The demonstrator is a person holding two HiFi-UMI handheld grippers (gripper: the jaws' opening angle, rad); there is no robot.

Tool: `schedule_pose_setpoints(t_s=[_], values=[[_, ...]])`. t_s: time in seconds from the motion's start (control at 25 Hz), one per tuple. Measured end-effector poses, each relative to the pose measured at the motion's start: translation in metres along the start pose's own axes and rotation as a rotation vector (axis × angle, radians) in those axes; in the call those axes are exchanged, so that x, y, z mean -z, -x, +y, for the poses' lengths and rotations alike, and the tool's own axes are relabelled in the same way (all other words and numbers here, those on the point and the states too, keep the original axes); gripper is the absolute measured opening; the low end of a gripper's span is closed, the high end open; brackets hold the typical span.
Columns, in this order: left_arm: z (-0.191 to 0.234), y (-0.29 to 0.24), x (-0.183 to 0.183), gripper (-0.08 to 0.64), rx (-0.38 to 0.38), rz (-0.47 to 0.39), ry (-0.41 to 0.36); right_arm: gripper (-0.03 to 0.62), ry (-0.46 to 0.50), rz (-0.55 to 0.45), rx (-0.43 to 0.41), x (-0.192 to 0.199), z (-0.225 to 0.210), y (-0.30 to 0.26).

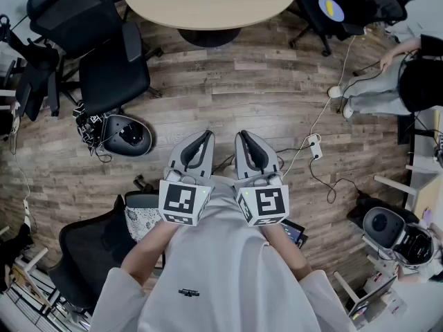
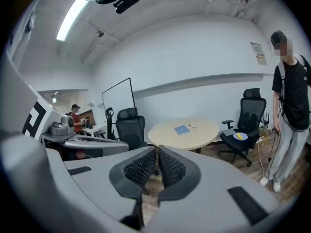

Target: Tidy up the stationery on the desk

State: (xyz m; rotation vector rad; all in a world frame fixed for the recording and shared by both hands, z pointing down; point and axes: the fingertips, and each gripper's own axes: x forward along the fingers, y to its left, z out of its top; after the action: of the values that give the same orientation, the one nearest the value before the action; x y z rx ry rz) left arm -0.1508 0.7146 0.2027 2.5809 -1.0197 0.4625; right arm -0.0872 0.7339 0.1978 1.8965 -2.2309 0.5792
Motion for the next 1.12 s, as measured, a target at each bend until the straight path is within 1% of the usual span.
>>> schedule_pose_setpoints(t_s=[0.24,0.4,0.48,0.64,0.8,0.96,1.12], values=[[-0.047,-0.024,-0.002,0.025,0.001,-0.006,-0.003,0.04,-0.008,-0.022,-0.013,0.004,-0.043,0.021],[-0.051,-0.021,-0.001,0.025,-0.004,-0.011,0.009,0.037,-0.093,-0.016,-0.045,0.011,-0.044,0.022],[-0.044,-0.015,-0.001,0.025,-0.004,-0.012,0.005,0.037,-0.116,-0.016,-0.056,0.012,-0.037,0.019],[-0.026,-0.008,-0.002,0.025,-0.003,-0.019,0.002,0.037,-0.083,-0.013,-0.046,0.007,-0.022,0.009],[-0.004,0.001,0.003,0.025,0.003,-0.02,0.011,0.034,-0.076,0.005,-0.065,0.011,0.003,-0.003],[0.025,0.009,0.003,0.025,0.018,-0.024,0.013,0.034,-0.065,0.016,-0.066,0.011,0.029,-0.025],[0.059,0.012,0.014,0.025,0.026,-0.016,0.027,0.034,-0.054,0.022,-0.05,0.015,0.051,-0.047]])
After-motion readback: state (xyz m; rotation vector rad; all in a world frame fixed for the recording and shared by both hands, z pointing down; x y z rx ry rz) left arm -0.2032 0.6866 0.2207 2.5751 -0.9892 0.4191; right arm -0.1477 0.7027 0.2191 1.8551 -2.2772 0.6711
